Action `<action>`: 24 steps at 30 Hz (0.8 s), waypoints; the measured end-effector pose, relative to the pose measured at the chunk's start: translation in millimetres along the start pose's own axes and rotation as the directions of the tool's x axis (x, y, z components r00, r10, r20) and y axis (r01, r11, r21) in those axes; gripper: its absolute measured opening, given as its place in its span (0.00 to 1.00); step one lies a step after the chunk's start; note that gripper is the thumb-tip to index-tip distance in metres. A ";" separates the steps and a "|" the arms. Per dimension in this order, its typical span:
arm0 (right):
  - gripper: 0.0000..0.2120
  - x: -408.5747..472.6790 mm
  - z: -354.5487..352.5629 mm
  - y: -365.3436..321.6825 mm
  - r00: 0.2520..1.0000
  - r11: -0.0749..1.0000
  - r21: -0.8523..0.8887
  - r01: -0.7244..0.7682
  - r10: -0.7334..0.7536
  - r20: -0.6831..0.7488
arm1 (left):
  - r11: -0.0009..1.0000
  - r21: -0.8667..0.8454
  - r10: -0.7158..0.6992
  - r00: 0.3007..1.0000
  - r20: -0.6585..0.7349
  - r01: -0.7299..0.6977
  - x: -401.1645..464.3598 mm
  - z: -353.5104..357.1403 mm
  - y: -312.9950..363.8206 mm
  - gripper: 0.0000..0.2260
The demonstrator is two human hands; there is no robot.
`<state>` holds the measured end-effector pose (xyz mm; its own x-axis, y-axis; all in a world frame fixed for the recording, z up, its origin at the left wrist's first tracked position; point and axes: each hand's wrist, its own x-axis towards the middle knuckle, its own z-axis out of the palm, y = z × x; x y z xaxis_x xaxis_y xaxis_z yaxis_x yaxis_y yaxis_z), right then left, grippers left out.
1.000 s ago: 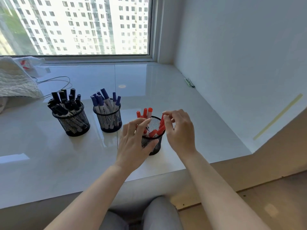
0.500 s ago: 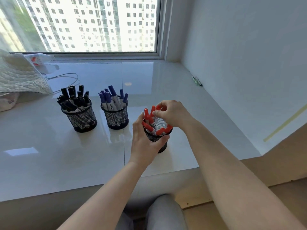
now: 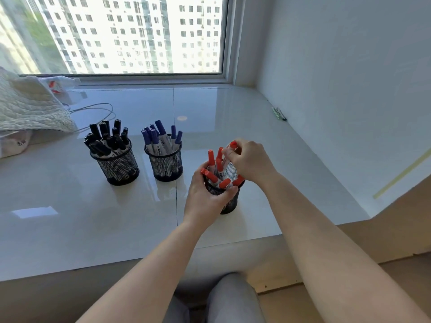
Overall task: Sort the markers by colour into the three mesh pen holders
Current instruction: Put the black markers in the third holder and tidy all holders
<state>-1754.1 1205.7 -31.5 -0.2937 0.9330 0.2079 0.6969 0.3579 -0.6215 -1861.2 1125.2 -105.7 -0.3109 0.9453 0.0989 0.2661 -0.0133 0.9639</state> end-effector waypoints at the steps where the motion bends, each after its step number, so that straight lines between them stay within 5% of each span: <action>1: 0.12 -1.0 -3.5 0.3 0.998 0.999 0.045 0.013 -0.011 -0.061 | 1.000 0.004 -0.010 1.000 0.003 0.010 -0.1 -0.1 0.6 0.32; 10: 0.11 -6.8 -56.4 3.1 0.906 0.927 0.373 0.048 0.116 -0.407 | 0.998 -0.018 -0.053 0.998 0.043 0.054 -0.7 0.4 -0.7 0.33; 13: 0.06 -8.9 -74.5 4.6 0.854 0.802 0.595 0.051 0.274 -0.442 | 0.997 -0.019 -0.077 0.994 0.080 0.079 2.4 -2.8 -0.3 0.32; 18: 0.04 -11.9 -75.4 11.2 0.832 0.392 0.912 -0.123 0.542 -0.121 | 0.996 -0.021 -0.089 0.989 0.119 0.092 7.5 -3.9 1.3 0.34; 21: 0.06 -16.8 -71.2 13.6 0.860 0.061 0.982 -0.177 0.496 0.124 | 0.995 -0.023 -0.096 0.988 0.120 0.100 7.3 -3.3 0.7 0.36; 24: 0.09 -22.7 -64.1 14.7 0.880 0.002 0.984 -0.177 0.447 0.157 | 0.995 -0.024 -0.097 0.989 0.109 0.100 7.8 -2.7 -1.4 0.37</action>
<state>-1695.2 1192.2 3.1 -0.0494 0.9757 -0.2135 -0.5904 -0.2010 -0.7817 -1866.5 1131.7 -105.6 -0.2339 0.9720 -0.0222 0.2117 0.0732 0.9746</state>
